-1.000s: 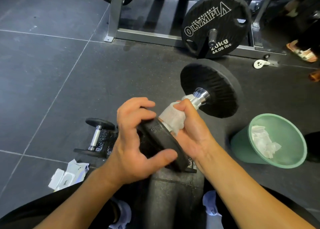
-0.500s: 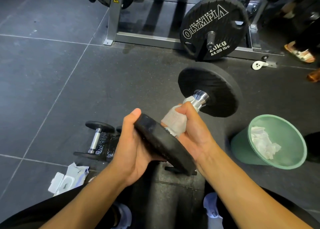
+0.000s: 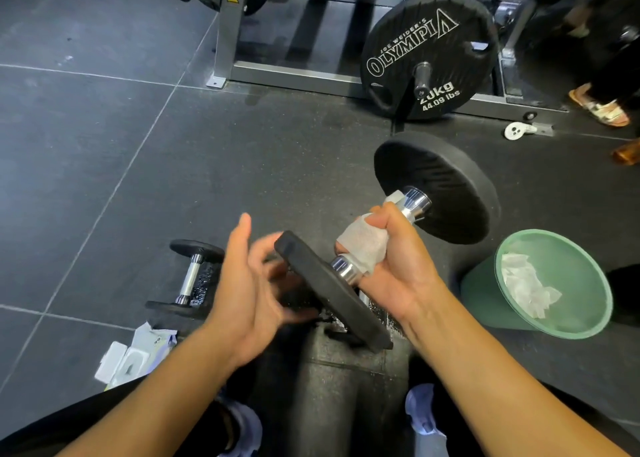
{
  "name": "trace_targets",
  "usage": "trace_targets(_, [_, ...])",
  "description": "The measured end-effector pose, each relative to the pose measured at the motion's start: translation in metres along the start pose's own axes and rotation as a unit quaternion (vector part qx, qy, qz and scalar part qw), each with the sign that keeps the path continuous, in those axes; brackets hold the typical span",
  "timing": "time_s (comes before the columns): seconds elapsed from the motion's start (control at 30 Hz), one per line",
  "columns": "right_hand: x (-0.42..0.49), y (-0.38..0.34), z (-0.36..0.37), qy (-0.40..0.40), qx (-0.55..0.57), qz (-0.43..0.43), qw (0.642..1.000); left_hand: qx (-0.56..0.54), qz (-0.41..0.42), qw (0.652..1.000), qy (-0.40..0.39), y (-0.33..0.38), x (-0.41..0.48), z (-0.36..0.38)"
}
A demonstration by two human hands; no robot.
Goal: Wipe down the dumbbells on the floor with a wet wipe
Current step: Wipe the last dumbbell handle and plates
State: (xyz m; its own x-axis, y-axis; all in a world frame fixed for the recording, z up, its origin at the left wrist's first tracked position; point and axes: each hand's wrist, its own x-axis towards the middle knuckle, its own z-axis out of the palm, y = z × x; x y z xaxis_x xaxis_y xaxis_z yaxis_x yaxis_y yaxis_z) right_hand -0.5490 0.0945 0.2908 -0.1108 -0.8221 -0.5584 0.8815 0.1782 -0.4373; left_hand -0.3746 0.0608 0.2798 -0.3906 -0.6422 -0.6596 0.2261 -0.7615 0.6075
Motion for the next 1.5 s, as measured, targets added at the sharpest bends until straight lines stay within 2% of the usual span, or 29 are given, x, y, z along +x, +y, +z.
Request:
trace_targets(0.07, [-0.005,0.000,0.006,-0.008,0.016,0.005,1.000,-0.014,-0.142,0.987,-0.066,-0.007,-0.003,0.004])
trace_targets(0.13, [-0.009,0.003,0.011,-0.011,0.023,0.013,1.000,-0.044,-0.167,0.982,-0.076,-0.013,-0.009,0.013])
trace_targets(0.27, [-0.004,0.006,0.007,0.006,0.041,0.032,0.999,-0.062,-0.062,0.993,-0.080,-0.003,-0.019,0.032])
trace_targets(0.33, [0.002,0.006,0.003,0.021,0.028,0.039,0.999,-0.025,0.035,0.996,-0.084,-0.004,-0.019,0.037])
trace_targets(0.37, [0.005,0.005,-0.001,0.034,0.024,0.042,0.998,0.027,0.119,0.989,-0.079,-0.006,-0.018,0.035])
trace_targets(0.4, [0.009,0.005,-0.004,0.050,0.012,0.044,0.998,0.129,0.229,0.961,-0.085,-0.009,-0.017,0.029])
trace_targets(0.43, [0.012,0.005,-0.007,0.068,-0.006,0.043,0.997,0.277,0.337,0.894,-0.102,-0.013,-0.015,0.020])
trace_targets(0.5, [0.015,0.006,-0.011,0.092,-0.023,0.033,0.995,0.509,0.528,0.668,-0.121,-0.020,-0.010,0.001])
trace_targets(0.53, [0.016,0.006,-0.013,0.102,-0.029,0.023,0.994,0.535,0.585,0.594,-0.137,-0.021,-0.012,-0.004])
trace_targets(0.57, [0.017,0.006,-0.014,0.108,-0.032,0.012,0.994,0.520,0.611,0.582,-0.131,-0.022,-0.010,-0.008])
trace_targets(0.6, [0.016,0.005,-0.016,0.115,-0.032,0.003,0.993,0.488,0.599,0.626,-0.099,-0.022,-0.007,-0.010])
trace_targets(0.63, [0.015,0.005,-0.016,0.115,-0.027,-0.004,0.993,0.432,0.547,0.715,-0.050,-0.017,-0.003,-0.008])
trace_targets(0.7, [0.009,0.002,-0.014,0.109,-0.018,-0.014,0.994,0.246,0.301,0.921,0.030,-0.005,0.004,0.000])
trace_targets(0.73, [0.006,0.001,-0.012,0.101,-0.012,-0.013,0.995,0.137,0.138,0.980,0.042,-0.004,0.008,0.003])
trace_targets(0.77, [0.003,0.000,-0.009,0.091,-0.004,-0.005,0.996,0.067,-0.010,0.997,0.034,-0.007,0.010,0.004])
trace_targets(0.8, [0.001,-0.001,-0.006,0.081,0.007,0.009,0.997,0.024,-0.108,0.994,0.006,-0.013,0.010,0.005])
trace_targets(0.83, [-0.001,-0.001,-0.004,0.073,0.017,0.024,0.997,0.004,-0.159,0.987,-0.031,-0.019,0.007,0.008])
trace_targets(0.9, [-0.001,0.002,-0.003,0.065,0.014,0.045,0.997,-0.036,-0.188,0.978,-0.081,-0.026,-0.003,0.013])
trace_targets(1.0, [0.001,0.004,-0.003,0.068,0.004,0.055,0.996,-0.069,-0.133,0.984,-0.099,-0.016,-0.011,0.026])
trace_targets(1.1, [0.004,0.003,-0.005,0.065,0.000,0.061,0.996,-0.047,-0.047,0.995,-0.073,-0.005,-0.014,0.035])
trace_targets(1.17, [0.009,0.003,-0.007,0.077,-0.018,0.056,0.995,0.010,0.083,0.995,-0.049,-0.006,-0.012,0.033])
trace_targets(1.2, [0.012,0.003,-0.008,0.083,-0.023,0.050,0.995,0.112,0.193,0.974,-0.039,-0.009,-0.011,0.029])
trace_targets(1.23, [0.014,0.004,-0.009,0.087,-0.024,0.044,0.995,0.249,0.303,0.919,-0.030,-0.013,-0.010,0.023])
trace_targets(1.3, [0.019,0.005,-0.011,0.086,-0.018,0.035,0.996,0.466,0.505,0.726,-0.024,-0.025,-0.007,0.014])
trace_targets(1.37, [0.021,0.007,-0.012,0.077,-0.014,0.031,0.996,0.567,0.629,0.531,-0.030,-0.036,-0.008,0.012])
trace_targets(1.4, [0.020,0.006,-0.013,0.069,-0.007,0.030,0.997,0.593,0.665,0.453,-0.028,-0.043,-0.007,0.011])
trace_targets(1.43, [0.019,0.006,-0.014,0.057,0.003,0.034,0.998,0.607,0.690,0.394,-0.025,-0.049,-0.005,0.008])
trace_targets(1.47, [0.017,0.005,-0.013,0.044,0.013,0.044,0.998,0.611,0.706,0.358,-0.027,-0.052,-0.003,0.008])
trace_targets(1.5, [0.015,0.006,-0.013,0.039,0.020,0.057,0.997,0.608,0.714,0.345,-0.030,-0.052,-0.002,0.008])
